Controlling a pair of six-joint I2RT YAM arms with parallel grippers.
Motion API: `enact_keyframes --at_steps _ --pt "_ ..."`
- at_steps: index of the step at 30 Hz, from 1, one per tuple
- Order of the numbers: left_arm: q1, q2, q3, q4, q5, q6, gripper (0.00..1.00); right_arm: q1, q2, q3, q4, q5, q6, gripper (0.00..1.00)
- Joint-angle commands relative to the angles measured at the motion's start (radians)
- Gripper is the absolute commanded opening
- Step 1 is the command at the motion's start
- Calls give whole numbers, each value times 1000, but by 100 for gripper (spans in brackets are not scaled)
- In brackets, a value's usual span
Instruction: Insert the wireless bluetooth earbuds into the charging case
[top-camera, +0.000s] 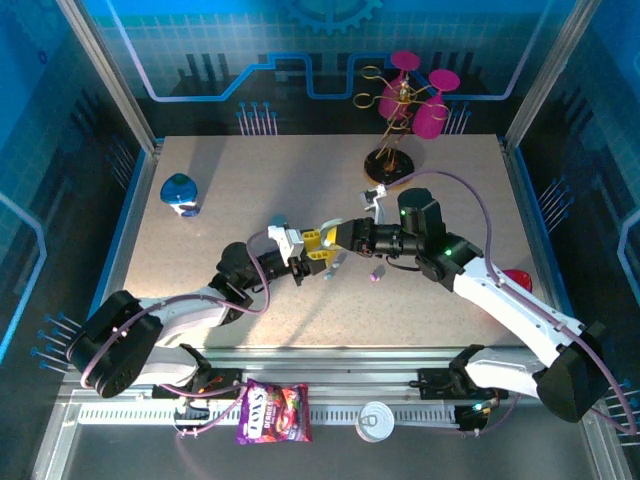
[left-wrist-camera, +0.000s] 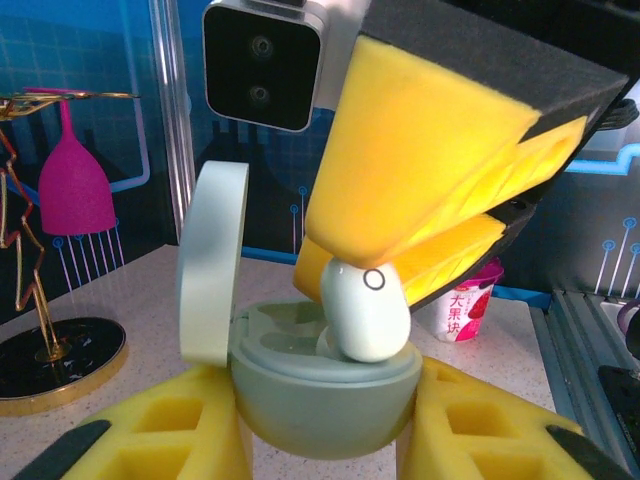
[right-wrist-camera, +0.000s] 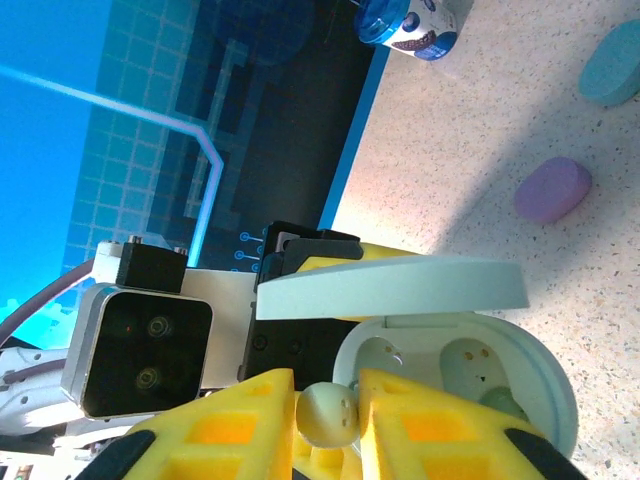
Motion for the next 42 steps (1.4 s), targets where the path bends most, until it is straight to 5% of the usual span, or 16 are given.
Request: enact_keyframes --at_steps 1,8,22,35,42 --pt "-7 0 51 89 31 7 22 12 8 28 -92 53 -45 22" --pt "-9 5 53 102 36 0 22 12 22 56 -129 69 -69 16" --pt "-13 16 52 124 60 -21 22 33 51 148 -283 172 -173 22" --pt "-13 24 39 140 29 -17 22 57 30 145 -273 123 -190 22" --pt "5 44 14 189 18 -44 22 56 -73 108 -233 107 -263 35"
